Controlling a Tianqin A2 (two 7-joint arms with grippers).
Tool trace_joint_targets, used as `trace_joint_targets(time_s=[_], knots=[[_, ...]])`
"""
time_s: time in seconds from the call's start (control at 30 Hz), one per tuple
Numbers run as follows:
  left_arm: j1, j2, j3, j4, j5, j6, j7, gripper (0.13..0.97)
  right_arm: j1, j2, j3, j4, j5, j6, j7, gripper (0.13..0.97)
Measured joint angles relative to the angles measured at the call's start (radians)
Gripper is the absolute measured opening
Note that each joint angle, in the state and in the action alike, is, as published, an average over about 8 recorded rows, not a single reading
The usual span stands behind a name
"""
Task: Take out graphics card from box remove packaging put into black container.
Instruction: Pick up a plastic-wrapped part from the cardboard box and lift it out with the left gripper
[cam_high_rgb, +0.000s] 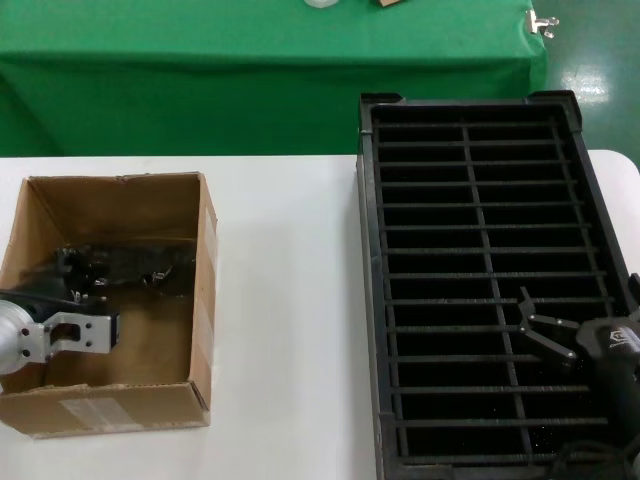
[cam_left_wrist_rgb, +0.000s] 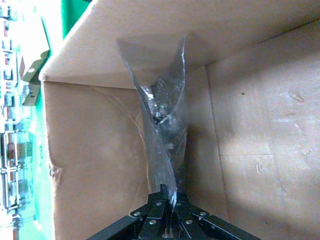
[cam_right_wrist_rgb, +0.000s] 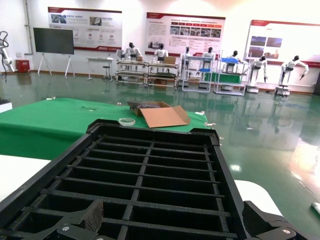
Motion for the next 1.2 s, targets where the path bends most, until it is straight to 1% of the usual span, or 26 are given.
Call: trace_joint_targets(time_s=[0.13, 0.27, 0.5, 0.77, 0.97, 1.1, 1.2], knots=[[0.016, -0.004, -0.022, -0.039, 0.013, 0.012, -0.023, 0.139, 0.0, 0.0, 0.0, 0.0, 0.0, 0.0, 0.0, 0.966], [0.038, -0.014, -0.049, -0.104, 0.034, 0.038, -0.054, 0.139, 0.0, 0.0, 0.0, 0.0, 0.0, 0.0, 0.0, 0.966], [0.095, -0.054, -0.109, -0.261, 0.079, 0.106, -0.114, 0.139, 0.0, 0.0, 0.0, 0.0, 0.0, 0.0, 0.0, 0.966], [0.171, -0.107, -0.197, -0.445, 0.115, 0.171, -0.176, 0.139, 0.0, 0.0, 0.0, 0.0, 0.0, 0.0, 0.0, 0.966], [0.228, -0.148, -0.267, -0.579, 0.116, 0.198, -0.203, 0.139, 0.0, 0.0, 0.0, 0.0, 0.0, 0.0, 0.0, 0.966], [0.264, -0.172, -0.312, -0.675, 0.103, 0.216, -0.221, 0.139, 0.0, 0.0, 0.0, 0.0, 0.0, 0.0, 0.0, 0.966], [0.284, -0.182, -0.339, -0.738, 0.088, 0.232, -0.237, 0.139, 0.0, 0.0, 0.0, 0.0, 0.0, 0.0, 0.0, 0.966]])
